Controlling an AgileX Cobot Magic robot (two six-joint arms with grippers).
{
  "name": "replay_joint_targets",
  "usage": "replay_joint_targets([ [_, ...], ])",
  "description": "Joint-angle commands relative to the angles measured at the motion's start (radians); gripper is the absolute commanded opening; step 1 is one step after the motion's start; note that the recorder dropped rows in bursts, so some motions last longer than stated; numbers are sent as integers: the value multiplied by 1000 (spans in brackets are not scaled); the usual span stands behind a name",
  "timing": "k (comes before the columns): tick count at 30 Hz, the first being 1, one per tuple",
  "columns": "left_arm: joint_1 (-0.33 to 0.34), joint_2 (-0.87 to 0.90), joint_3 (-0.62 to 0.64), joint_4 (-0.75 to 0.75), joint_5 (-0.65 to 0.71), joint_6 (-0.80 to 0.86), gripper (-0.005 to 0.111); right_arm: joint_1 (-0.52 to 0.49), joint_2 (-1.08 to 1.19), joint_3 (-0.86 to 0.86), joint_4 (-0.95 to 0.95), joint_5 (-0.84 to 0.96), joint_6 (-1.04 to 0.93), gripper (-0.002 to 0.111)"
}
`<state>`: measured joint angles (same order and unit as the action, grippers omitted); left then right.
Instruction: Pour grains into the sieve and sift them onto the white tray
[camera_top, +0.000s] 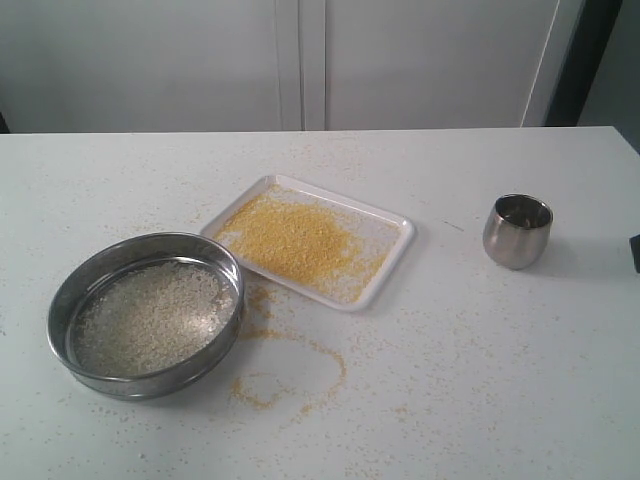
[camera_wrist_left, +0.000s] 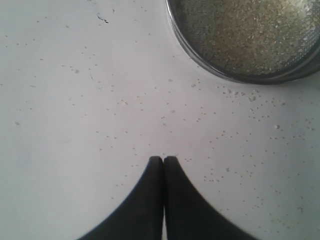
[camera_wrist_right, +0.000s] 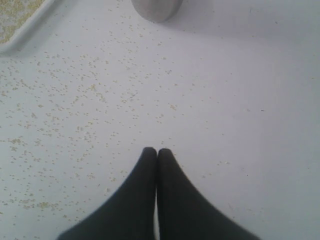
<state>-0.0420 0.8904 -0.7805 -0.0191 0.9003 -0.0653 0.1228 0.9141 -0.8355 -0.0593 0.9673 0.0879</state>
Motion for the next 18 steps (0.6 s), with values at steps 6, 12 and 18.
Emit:
replay_joint_targets([
  [6,81,1,5,-76,19,-9,0,-1,-4,0,-1,-5,-5,0],
  [12,81,-15,5,-66,45,25,0,-1,-4,0,-1,-5,-5,0],
  [18,81,-16,5,-64,35,25,0,-1,-4,0,-1,-5,-5,0],
])
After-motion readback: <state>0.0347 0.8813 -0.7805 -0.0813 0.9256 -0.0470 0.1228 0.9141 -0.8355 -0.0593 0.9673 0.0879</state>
